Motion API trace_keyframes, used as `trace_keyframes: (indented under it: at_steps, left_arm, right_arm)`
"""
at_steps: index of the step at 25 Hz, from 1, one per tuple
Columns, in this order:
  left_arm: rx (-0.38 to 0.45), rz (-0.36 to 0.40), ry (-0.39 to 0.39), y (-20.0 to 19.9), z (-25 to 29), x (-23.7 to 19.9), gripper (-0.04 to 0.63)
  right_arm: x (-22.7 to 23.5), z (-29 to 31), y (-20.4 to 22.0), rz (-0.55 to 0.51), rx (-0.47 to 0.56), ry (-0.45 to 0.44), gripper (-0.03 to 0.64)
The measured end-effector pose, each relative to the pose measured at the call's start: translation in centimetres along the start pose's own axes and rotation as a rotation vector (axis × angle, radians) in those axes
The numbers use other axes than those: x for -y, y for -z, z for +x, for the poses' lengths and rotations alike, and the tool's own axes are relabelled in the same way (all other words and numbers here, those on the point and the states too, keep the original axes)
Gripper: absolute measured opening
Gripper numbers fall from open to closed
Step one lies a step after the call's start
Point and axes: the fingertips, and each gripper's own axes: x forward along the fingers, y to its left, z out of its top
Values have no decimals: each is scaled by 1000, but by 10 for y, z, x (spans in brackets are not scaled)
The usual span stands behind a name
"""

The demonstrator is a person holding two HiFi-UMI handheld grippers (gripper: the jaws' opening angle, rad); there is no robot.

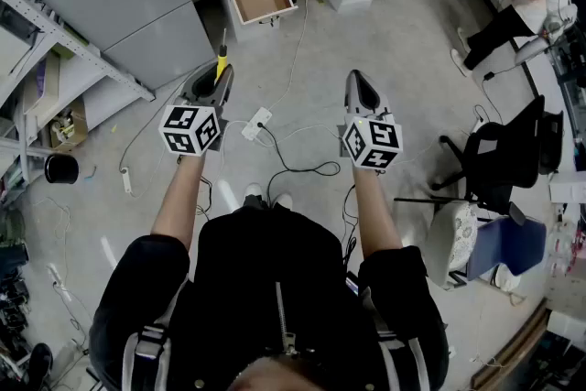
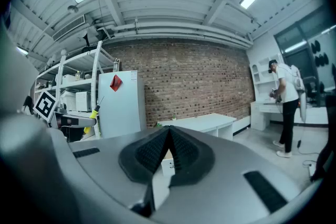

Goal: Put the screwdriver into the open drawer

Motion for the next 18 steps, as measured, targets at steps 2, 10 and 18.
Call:
trace_keyframes:
  at_steps: [2, 10, 18]
  left_arm:
    - [4, 3, 5, -1, -3, 3, 91]
    - [7, 7, 23, -1, -10, 7, 91]
    - [3, 10, 28, 2, -8, 26, 91]
  right_arm:
    - [-5, -3, -3, 1, 18, -20, 5]
    - [-17, -15, -3, -4, 42, -35, 8]
    - [-6, -31, 2, -4, 26, -32, 3]
